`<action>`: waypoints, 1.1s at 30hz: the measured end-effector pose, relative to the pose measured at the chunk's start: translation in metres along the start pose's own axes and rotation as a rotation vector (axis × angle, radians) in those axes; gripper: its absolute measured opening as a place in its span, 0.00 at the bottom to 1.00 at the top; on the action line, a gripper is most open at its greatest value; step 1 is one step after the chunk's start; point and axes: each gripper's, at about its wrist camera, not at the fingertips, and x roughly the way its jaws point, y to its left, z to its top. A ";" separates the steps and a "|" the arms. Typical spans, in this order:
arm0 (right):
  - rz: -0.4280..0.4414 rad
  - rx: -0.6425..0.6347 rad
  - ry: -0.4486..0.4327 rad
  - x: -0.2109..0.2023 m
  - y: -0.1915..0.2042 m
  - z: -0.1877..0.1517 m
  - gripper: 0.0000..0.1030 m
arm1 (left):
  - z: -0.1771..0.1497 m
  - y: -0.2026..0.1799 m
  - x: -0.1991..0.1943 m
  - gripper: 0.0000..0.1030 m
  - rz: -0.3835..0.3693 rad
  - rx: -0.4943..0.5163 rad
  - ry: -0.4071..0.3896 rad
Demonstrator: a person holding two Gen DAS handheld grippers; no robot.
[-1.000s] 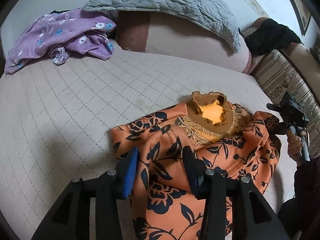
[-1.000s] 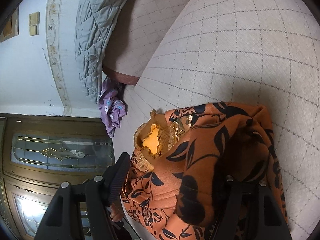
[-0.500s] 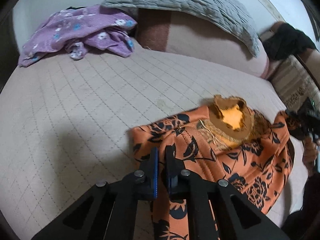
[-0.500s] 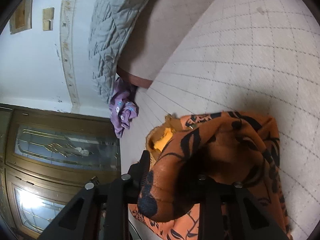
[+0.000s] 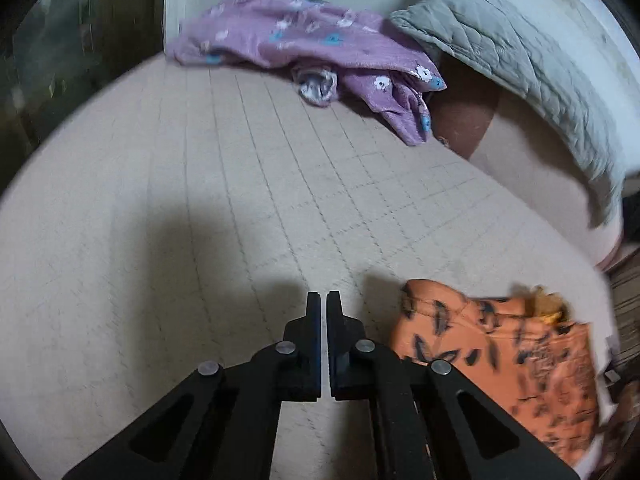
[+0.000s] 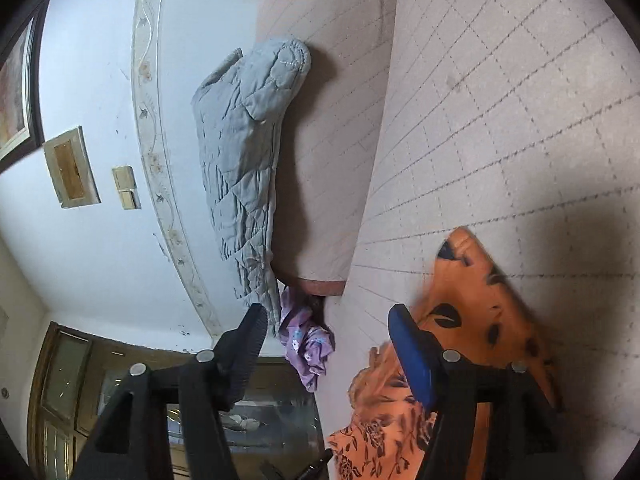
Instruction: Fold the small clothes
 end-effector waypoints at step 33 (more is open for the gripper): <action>-0.422 -0.187 0.175 -0.128 0.003 -0.133 0.79 | -0.188 -0.037 -0.099 0.66 -0.053 0.004 0.088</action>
